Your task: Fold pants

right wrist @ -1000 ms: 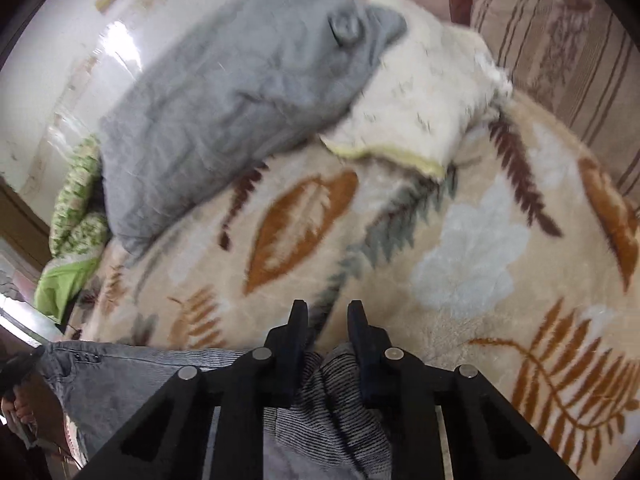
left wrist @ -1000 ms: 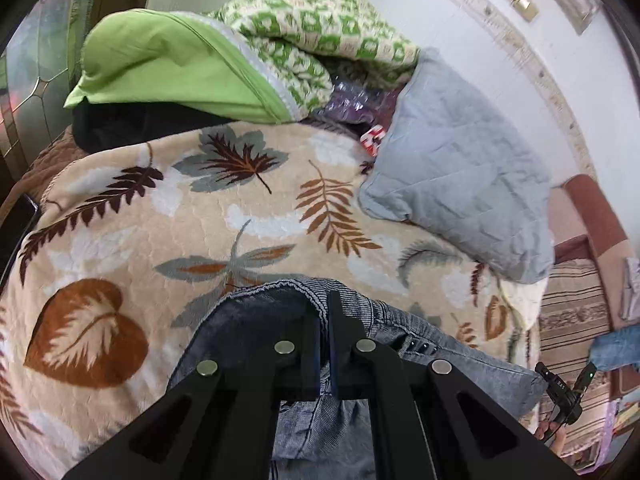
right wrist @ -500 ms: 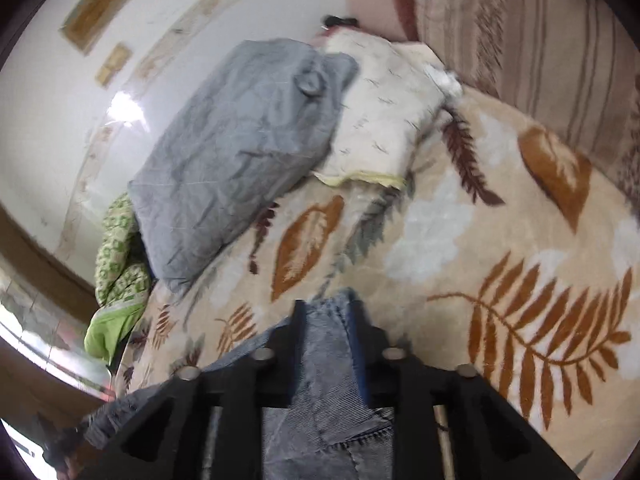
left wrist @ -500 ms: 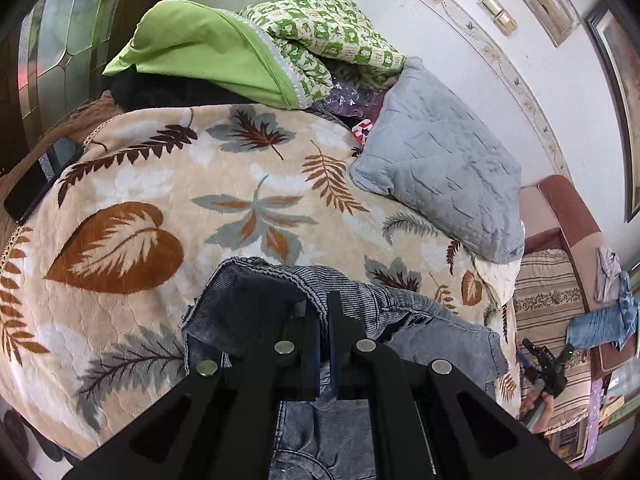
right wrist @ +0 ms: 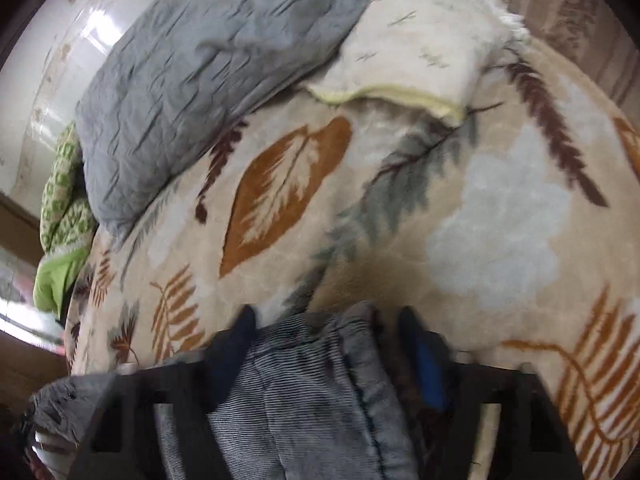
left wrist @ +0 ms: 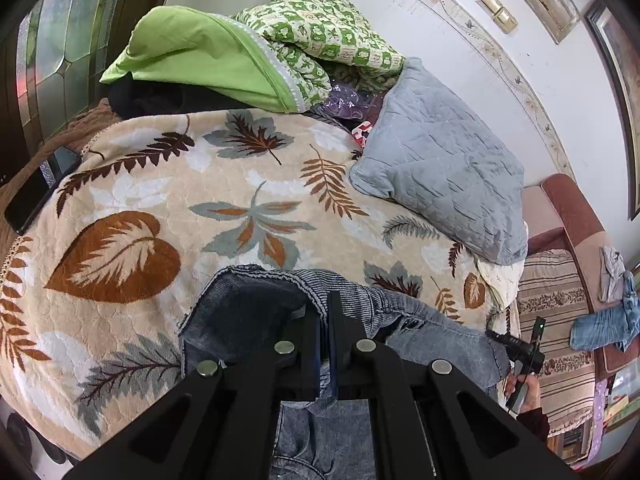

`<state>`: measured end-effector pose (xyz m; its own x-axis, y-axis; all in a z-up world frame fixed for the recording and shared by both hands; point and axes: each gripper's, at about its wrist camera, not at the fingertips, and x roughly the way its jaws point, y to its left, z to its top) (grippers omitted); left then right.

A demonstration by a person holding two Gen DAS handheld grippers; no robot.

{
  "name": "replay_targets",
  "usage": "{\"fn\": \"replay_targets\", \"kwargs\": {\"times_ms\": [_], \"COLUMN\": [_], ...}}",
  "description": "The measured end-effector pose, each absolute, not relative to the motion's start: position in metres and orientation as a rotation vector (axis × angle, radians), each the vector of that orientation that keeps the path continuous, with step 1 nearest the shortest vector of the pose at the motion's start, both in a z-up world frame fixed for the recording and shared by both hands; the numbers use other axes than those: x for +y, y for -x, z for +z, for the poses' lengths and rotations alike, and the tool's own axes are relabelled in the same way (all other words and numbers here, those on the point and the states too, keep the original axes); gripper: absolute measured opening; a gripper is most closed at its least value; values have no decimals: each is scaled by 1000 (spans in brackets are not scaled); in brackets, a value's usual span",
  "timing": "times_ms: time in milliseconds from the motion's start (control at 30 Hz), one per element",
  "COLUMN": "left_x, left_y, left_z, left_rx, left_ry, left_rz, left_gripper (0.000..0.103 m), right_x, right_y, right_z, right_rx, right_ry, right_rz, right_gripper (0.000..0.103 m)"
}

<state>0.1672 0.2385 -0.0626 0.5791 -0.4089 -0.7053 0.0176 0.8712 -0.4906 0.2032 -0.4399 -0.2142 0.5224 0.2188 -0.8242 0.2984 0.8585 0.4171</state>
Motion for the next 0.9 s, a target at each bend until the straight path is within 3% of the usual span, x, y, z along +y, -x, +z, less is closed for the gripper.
{"fn": "replay_targets", "kwargs": {"times_ms": [133, 400, 700, 900], "left_x": [244, 260, 291, 315], "left_y": [-174, -139, -52, -19], "left_z": [-66, -65, -128, -180], "left_rx": [924, 867, 907, 1002], "left_ry": [497, 553, 629, 676], "left_rz": [-251, -309, -347, -287], "left_gripper": [3, 3, 4, 4], "right_x": [-426, -425, -416, -411], "right_y": [-189, -109, 7, 77], "right_z": [-184, -99, -149, -181], "right_rx": [973, 656, 694, 837], "right_ry": [-493, -505, -384, -420], "right_rz": [-64, -43, 96, 189], "right_gripper": [22, 21, 22, 33]}}
